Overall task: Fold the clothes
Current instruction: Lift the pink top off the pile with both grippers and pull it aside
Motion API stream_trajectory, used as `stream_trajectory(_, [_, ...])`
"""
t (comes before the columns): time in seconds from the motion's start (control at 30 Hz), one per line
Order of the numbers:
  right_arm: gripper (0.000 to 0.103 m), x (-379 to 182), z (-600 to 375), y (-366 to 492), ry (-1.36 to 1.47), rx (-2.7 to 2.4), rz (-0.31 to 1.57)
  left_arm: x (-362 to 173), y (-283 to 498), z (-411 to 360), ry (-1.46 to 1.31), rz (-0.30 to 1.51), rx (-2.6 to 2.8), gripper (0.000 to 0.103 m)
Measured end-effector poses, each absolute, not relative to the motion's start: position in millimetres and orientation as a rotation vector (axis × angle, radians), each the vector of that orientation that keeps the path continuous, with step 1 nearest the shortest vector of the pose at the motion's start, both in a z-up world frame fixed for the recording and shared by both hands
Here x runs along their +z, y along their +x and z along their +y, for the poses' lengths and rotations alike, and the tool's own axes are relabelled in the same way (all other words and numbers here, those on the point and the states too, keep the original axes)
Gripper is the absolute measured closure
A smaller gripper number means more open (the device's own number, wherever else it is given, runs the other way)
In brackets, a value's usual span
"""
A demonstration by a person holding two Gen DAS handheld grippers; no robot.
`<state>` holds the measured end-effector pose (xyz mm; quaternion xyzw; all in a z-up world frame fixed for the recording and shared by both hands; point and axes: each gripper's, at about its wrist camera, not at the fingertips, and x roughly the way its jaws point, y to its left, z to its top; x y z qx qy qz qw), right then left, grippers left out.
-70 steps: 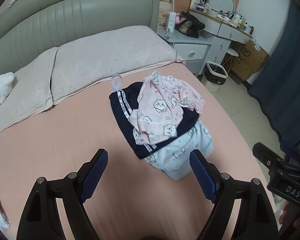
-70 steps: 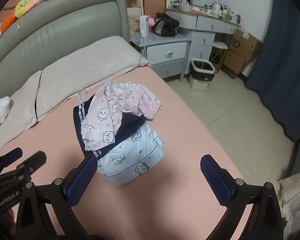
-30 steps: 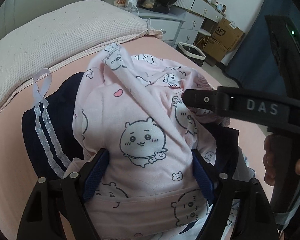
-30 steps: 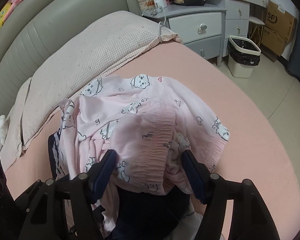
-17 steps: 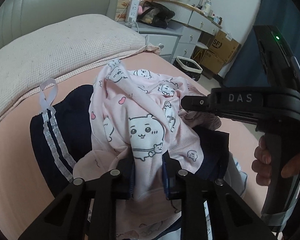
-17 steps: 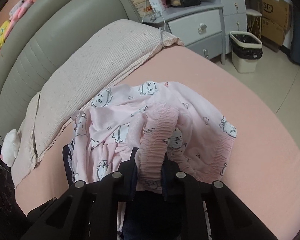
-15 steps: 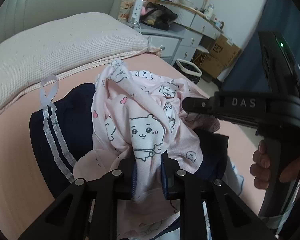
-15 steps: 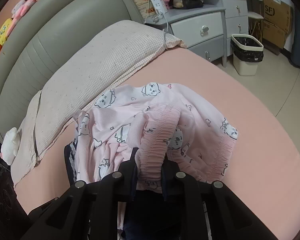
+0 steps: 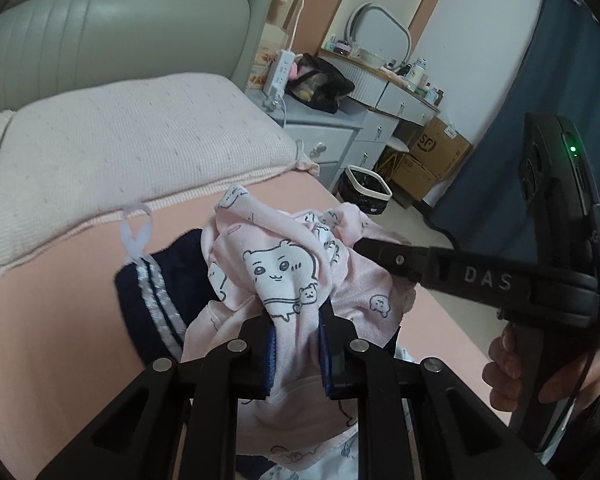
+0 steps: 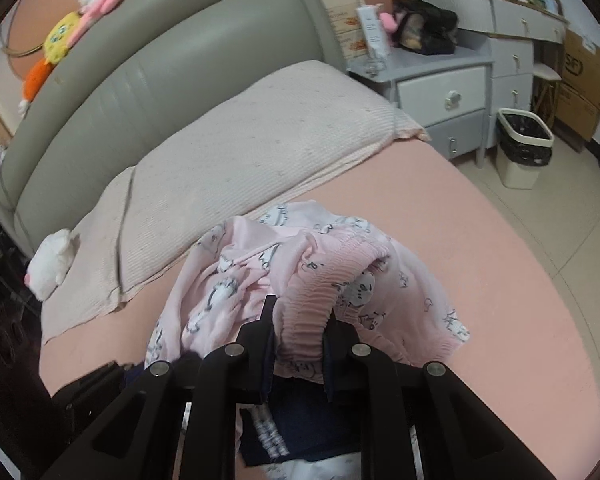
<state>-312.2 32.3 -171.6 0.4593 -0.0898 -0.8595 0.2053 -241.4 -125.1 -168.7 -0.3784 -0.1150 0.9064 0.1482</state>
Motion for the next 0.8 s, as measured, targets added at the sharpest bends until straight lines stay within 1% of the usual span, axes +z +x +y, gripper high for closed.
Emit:
stream_trajectory(0.07, [0.086, -160.6, 24.2, -302.9, 1.27, -2.354, -0.253, -158.7, -231.0, -132.3, -1.099, -0.355, 2.629, 0.088])
stream_trajectory(0.17, [0.086, -144.5, 8.2, -286.6, 1.239, -2.31, -0.209, -143.4, -207.7, -144.1, -1.104, -0.36, 2.692, 0.088])
stream_trajectory(0.27, [0.086, -137.8, -11.5, -266.7, 1.217, -2.243, -0.187, -134.6, -179.9, -157.5, -1.118, -0.308, 2.76, 0.088])
stream_trajectory(0.33, [0.086, -141.2, -26.6, -250.1, 1.201, -2.19, -0.186, -129.3, -161.0, -166.4, -1.127, -0.268, 2.805, 0.088])
stream_trajectory(0.43, [0.086, -159.1, -45.0, -228.0, 1.248, -2.091, -0.222, -132.7, -135.5, -184.7, -1.215, -0.226, 2.851, 0.088])
stream_trajectory(0.57, [0.086, -177.5, -74.7, -187.4, 1.293, -1.986, -0.225, -132.8, -92.6, -209.3, -1.294, -0.222, 2.901, 0.088])
stream_trajectory(0.63, [0.086, -184.1, -87.8, -168.4, 1.329, -1.928, -0.256, -135.3, -72.5, -221.0, -1.338, -0.212, 2.921, 0.088])
stream_trajectory(0.8, [0.086, -188.8, -117.4, -124.3, 1.359, -1.895, -0.165, -143.2, -31.1, -243.1, -1.447, -0.228, 2.924, 0.088])
